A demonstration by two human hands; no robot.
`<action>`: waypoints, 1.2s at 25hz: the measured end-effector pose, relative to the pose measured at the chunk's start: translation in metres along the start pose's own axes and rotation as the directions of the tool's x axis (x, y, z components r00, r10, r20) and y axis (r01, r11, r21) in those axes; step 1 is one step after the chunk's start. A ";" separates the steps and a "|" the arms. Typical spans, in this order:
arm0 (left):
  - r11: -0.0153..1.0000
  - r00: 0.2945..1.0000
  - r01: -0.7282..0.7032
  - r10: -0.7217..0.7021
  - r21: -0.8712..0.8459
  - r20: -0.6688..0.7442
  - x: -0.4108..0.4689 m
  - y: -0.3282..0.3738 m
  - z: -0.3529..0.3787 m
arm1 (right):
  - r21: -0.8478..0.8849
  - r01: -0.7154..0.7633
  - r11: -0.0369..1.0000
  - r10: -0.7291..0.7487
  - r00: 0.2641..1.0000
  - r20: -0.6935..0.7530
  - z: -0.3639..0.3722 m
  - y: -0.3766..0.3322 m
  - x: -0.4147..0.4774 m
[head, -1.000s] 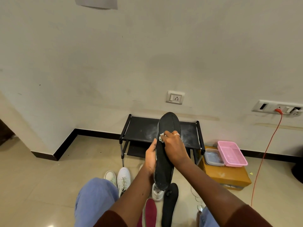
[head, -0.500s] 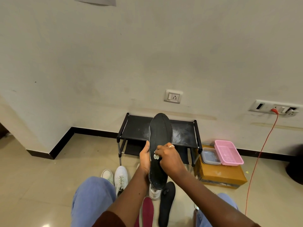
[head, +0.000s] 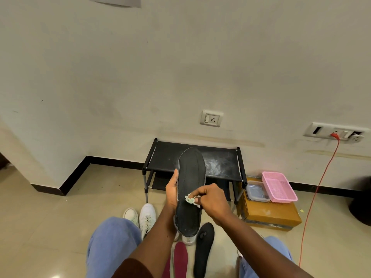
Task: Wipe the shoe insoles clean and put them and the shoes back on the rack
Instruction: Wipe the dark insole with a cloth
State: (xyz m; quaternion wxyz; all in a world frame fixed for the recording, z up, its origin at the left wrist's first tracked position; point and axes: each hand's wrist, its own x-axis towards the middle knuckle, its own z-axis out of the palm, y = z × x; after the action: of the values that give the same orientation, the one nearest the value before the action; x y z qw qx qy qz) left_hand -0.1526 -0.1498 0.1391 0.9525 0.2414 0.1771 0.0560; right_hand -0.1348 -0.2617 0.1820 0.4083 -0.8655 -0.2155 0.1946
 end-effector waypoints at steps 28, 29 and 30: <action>0.994 0.987 0.060 -0.046 -0.094 0.152 0.000 -0.017 0.021 | -0.494 0.383 0.780 -0.543 0.807 -0.232 -0.022 0.016 0.055; 0.994 0.990 0.026 -0.012 -0.104 0.137 0.006 -0.015 0.020 | -0.496 0.420 0.760 -0.573 0.793 -0.206 -0.016 0.017 0.046; 0.996 0.990 0.002 0.011 -0.090 0.144 0.009 -0.012 0.021 | -0.478 0.441 0.759 -0.582 0.788 -0.198 -0.011 0.017 0.035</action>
State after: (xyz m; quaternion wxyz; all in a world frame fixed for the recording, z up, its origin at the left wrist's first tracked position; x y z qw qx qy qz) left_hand -0.1362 -0.1675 0.1481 0.9726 0.2019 0.1045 0.0486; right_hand -0.0963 -0.2594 0.1691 0.2869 -0.8566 -0.4100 -0.1256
